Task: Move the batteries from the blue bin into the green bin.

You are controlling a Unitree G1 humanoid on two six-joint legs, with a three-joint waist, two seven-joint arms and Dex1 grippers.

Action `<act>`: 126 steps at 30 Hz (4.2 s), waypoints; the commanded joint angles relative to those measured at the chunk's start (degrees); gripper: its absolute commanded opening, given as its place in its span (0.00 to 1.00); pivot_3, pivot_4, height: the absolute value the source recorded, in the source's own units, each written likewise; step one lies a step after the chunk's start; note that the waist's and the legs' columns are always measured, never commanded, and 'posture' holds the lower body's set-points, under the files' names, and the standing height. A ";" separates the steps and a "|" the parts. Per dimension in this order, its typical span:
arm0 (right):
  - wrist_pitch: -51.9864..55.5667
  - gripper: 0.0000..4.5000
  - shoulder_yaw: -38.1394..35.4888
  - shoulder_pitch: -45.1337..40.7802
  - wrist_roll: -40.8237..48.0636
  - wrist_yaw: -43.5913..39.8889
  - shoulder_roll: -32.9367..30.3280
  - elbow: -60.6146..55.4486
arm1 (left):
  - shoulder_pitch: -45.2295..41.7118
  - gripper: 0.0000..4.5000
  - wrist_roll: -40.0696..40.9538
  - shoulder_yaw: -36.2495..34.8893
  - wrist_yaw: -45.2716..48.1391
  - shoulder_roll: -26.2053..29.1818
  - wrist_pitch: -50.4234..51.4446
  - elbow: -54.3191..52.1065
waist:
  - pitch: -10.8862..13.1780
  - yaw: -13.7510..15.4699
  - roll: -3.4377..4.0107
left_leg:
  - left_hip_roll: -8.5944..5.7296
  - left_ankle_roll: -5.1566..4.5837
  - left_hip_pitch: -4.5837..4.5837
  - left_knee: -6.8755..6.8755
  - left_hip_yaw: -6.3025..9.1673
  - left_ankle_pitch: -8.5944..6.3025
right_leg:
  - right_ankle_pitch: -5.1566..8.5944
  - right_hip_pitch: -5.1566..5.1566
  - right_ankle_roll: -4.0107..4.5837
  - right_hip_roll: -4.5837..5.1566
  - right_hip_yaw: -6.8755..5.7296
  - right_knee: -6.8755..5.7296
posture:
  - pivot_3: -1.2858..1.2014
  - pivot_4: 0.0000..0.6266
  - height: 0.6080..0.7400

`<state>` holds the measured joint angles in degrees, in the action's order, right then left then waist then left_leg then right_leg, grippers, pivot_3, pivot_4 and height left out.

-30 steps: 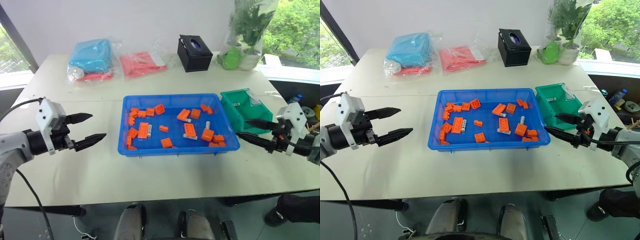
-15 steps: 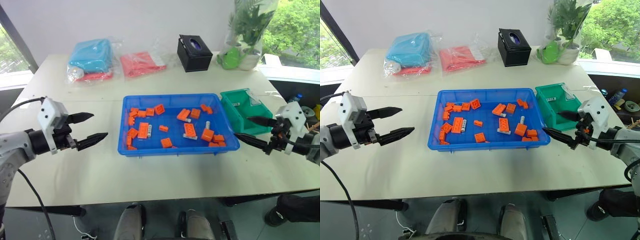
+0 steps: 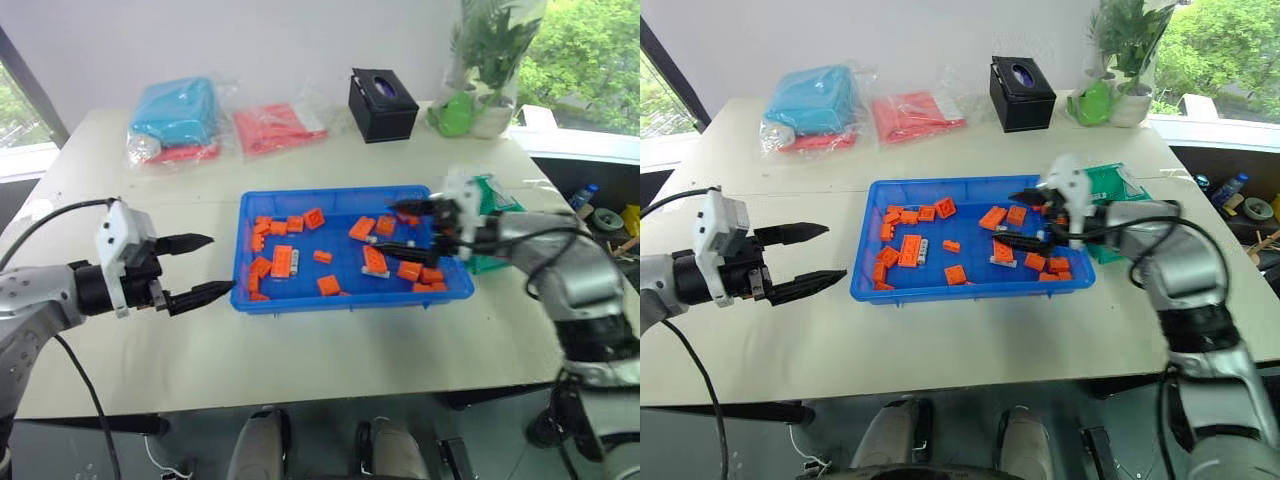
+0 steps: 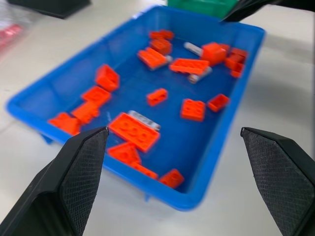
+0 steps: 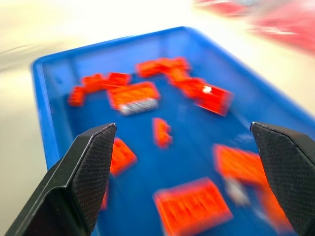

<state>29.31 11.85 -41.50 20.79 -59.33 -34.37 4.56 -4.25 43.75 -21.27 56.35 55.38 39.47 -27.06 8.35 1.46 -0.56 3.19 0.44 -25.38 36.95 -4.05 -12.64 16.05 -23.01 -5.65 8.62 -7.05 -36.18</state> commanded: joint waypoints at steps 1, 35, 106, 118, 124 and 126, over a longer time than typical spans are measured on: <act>-6.15 0.99 6.53 -6.61 -6.10 -2.55 6.27 9.38 | -1.61 1.00 0.79 -0.62 1.11 1.52 -0.16 -0.87 | 0.00 -0.08 0.00 | 0.10 0.00 -0.01 0.00 -0.12 0.00 | -0.04 -0.05 -0.03 -0.01 -0.01 -0.02 | 0.52 0.24 0.36; -30.55 0.99 5.24 -20.33 -23.42 1.39 31.45 59.47 | 5.54 1.00 6.05 -9.61 -5.63 1.66 3.10 -9.68 | -0.16 -2.15 -0.41 | 0.47 0.63 0.03 0.17 -0.56 0.05 | -0.22 -0.59 -0.12 -0.06 -0.02 -0.89 | 0.52 0.24 0.36; 63.18 0.98 -20.09 -0.66 -1.70 42.19 20.44 -20.98 | -6.49 1.00 3.97 7.57 -8.37 -6.55 0.06 -7.21 | -0.38 -0.77 -0.55 | 0.53 0.56 0.04 0.16 -0.63 0.04 | -0.27 -0.48 0.01 -0.07 -0.10 -0.59 | 0.52 0.24 0.36; 54.96 0.98 -17.45 -0.17 -4.94 46.21 22.65 -9.16 | -8.00 1.00 4.47 8.18 -8.80 -6.76 0.34 -7.04 | -0.35 -0.76 -0.51 | 0.53 0.57 0.03 0.17 -0.65 0.03 | -0.27 -0.49 0.01 -0.08 -0.10 -0.59 | 0.52 0.24 0.36; 51.70 0.98 -15.97 -0.23 -5.22 46.24 23.01 -5.29 | -7.80 1.00 4.74 7.82 -9.37 -6.86 0.34 -7.34 | -0.36 -0.72 -0.51 | 0.54 0.55 0.03 0.15 -0.64 0.04 | -0.27 -0.49 0.00 -0.10 -0.10 -0.59 | 0.52 0.24 0.36; 51.45 0.98 -15.16 -0.06 -4.84 45.98 23.46 -4.93 | -7.66 1.00 4.86 7.57 -9.56 -6.78 0.25 -7.36 | -0.36 -0.69 -0.51 | 0.54 0.56 0.03 0.17 -0.64 0.04 | -0.27 -0.48 0.01 -0.09 -0.10 -0.59 | 0.52 0.24 0.36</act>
<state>81.12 -3.65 -41.31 15.92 -13.30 -11.10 -0.45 -11.52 47.99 -12.44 47.13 48.44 39.92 -32.71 7.99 0.77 -1.07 3.73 1.00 -25.35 37.11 -4.69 -12.60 15.78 -23.49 -5.65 8.53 -7.15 -36.77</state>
